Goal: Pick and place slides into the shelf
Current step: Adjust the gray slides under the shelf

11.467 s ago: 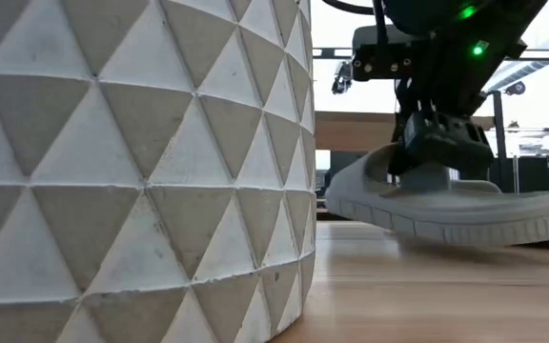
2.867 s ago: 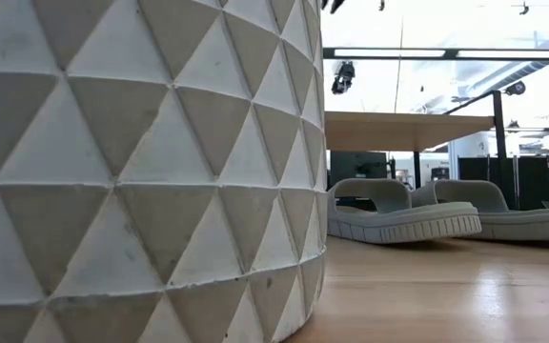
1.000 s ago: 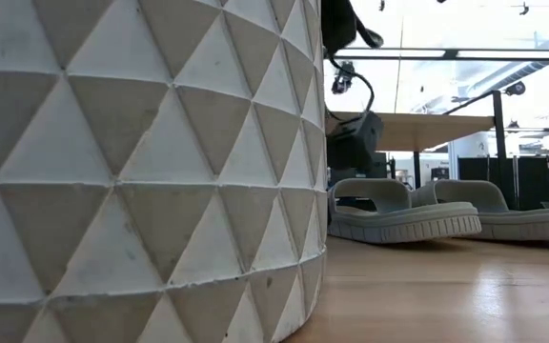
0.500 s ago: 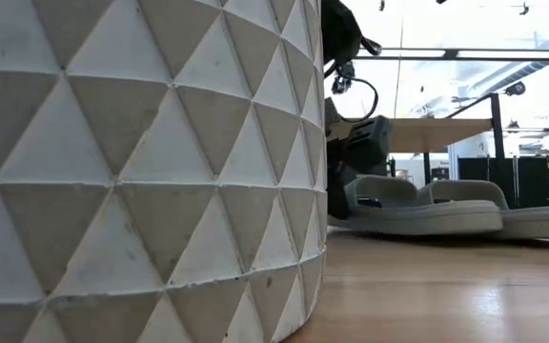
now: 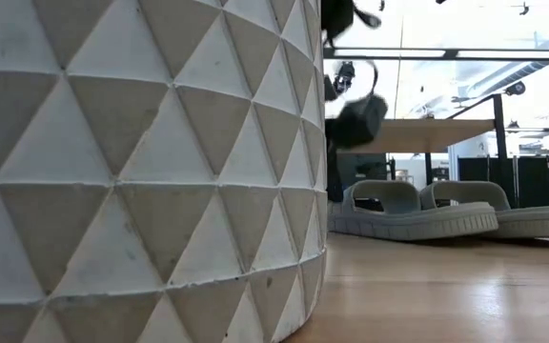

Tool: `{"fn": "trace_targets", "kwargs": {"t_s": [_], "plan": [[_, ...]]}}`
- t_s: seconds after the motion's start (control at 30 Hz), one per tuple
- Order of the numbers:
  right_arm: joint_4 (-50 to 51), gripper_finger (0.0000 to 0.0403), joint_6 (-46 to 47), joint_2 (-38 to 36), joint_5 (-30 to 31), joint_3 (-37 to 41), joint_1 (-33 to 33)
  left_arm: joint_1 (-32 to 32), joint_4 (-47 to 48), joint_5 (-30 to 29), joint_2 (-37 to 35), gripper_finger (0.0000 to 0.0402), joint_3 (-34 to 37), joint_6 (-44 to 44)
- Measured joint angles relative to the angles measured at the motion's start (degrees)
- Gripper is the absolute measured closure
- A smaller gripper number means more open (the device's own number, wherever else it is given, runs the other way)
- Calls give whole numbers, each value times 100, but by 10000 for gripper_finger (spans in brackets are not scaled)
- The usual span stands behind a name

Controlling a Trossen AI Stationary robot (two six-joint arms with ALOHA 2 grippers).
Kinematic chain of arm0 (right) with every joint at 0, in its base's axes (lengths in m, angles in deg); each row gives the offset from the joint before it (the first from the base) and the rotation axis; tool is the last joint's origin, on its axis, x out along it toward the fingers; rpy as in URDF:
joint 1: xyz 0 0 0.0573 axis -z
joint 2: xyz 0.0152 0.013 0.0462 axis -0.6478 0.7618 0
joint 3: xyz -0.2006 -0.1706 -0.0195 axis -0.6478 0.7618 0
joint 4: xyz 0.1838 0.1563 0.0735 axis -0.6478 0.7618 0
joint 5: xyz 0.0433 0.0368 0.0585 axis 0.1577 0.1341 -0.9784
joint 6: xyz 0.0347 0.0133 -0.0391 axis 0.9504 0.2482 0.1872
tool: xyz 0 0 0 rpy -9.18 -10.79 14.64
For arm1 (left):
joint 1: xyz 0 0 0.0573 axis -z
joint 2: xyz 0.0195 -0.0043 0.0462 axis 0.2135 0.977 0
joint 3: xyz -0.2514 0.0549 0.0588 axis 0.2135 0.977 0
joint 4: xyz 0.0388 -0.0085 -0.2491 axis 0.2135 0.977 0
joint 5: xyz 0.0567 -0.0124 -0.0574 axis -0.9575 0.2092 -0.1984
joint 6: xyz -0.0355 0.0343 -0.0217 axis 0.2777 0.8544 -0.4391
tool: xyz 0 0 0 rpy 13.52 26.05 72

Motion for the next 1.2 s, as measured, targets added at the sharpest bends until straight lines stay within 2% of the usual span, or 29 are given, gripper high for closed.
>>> {"fn": "trace_targets", "kwargs": {"t_s": [0.13, 0.27, 0.5, 0.6, 0.7, 0.97, 1.2], "plan": [[-4, 360, -217, -32, -386, 7, -148, 153, 135, -41, -316, 402, -18, 0], [-5, 360, 125, -61, -1318, 50, -550, 391, 122, -116, -754, 402, 28, 2], [-4, 360, 2286, -11, -3119, 957, -1827, 713, 284, -305, -1376, 402, 104, 5], [-15, 360, 3439, -11, -3674, 1443, -2475, 747, 280, 91, -1612, 402, 201, 8], [-164, 360, 3696, -15, -4488, 1938, -2736, 748, 253, 225, -1633, 402, 396, -10], [-1810, 360, 3737, 12, -4603, 3243, -2733, 972, 134, 406, -1651, 402, 577, -407], [-2363, 360, 3554, 11, -4292, 4022, -2483, 1027, 169, 369, -1796, 402, 572, -399]]}}
